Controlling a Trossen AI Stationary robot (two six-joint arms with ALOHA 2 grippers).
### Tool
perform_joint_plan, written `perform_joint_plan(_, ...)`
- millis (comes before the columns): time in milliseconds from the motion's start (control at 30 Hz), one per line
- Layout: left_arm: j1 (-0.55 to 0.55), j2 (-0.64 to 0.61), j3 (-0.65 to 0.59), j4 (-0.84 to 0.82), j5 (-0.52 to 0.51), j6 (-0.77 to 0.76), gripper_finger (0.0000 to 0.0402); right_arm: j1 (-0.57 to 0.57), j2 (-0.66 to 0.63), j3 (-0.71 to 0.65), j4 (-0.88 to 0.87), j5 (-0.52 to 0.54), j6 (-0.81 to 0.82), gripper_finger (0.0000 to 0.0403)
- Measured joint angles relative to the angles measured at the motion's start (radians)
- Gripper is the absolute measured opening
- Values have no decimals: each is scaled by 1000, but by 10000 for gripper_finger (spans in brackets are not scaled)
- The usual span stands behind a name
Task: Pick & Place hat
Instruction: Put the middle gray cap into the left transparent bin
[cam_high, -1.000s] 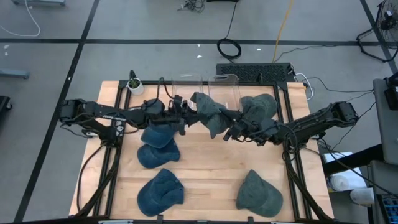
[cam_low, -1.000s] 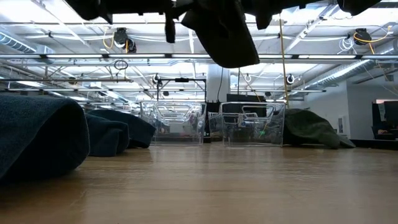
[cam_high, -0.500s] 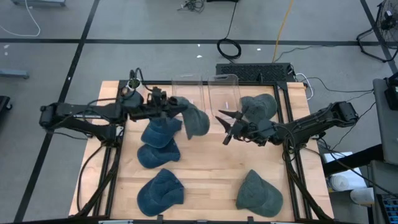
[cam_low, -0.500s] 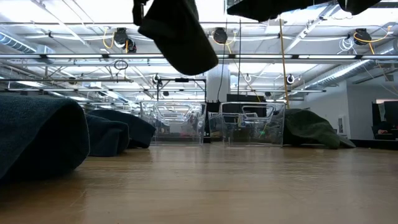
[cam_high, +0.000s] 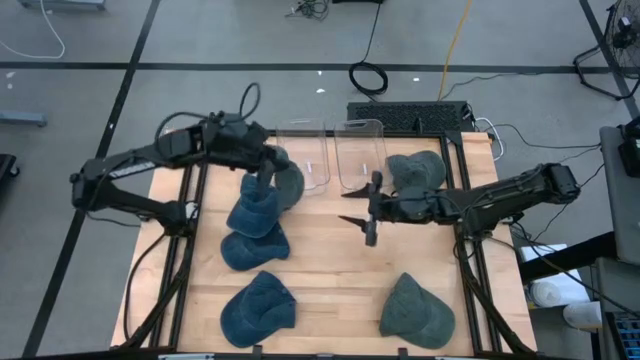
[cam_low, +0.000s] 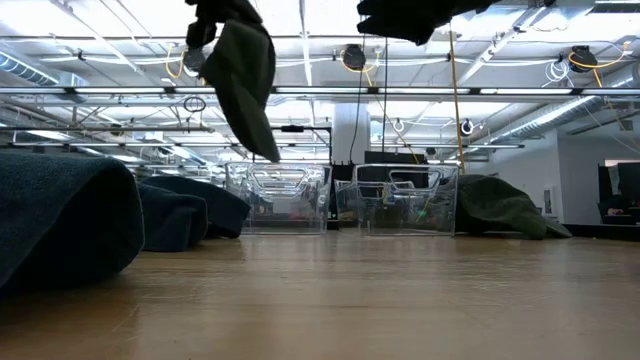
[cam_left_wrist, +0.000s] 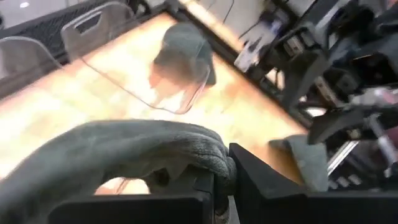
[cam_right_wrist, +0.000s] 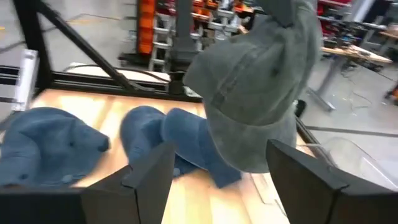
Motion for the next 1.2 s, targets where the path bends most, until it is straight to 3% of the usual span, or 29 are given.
perform_joint_plan(400,52,313,503,-405,-6,371,27,-26,-52,1,-67,-19,-80,228)
perform_joint_plan(533,106,453,691,-648,-30,479,27,-43,-73,1,-68,-18,-135,227)
perform_joint_plan(633,134,550,802,-834,-64,697,27,-70,-96,1,-67,-19,-181,223)
perform_joint_plan(700,146,594,839,-897,-74,877,27,-93,-112,1,-70,-19,-209,220)
perform_joint_plan(900,136,632,847,-887,-189,1410,28,-163,-143,1,-102,-18,-240,217)
perform_joint_plan(1067,107,635,847,-876,-216,1558,38,-220,-148,1,-157,-18,-242,216)
perform_joint_plan(1200,87,634,847,-877,-207,1562,26,-254,-148,0,-174,-20,-238,216)
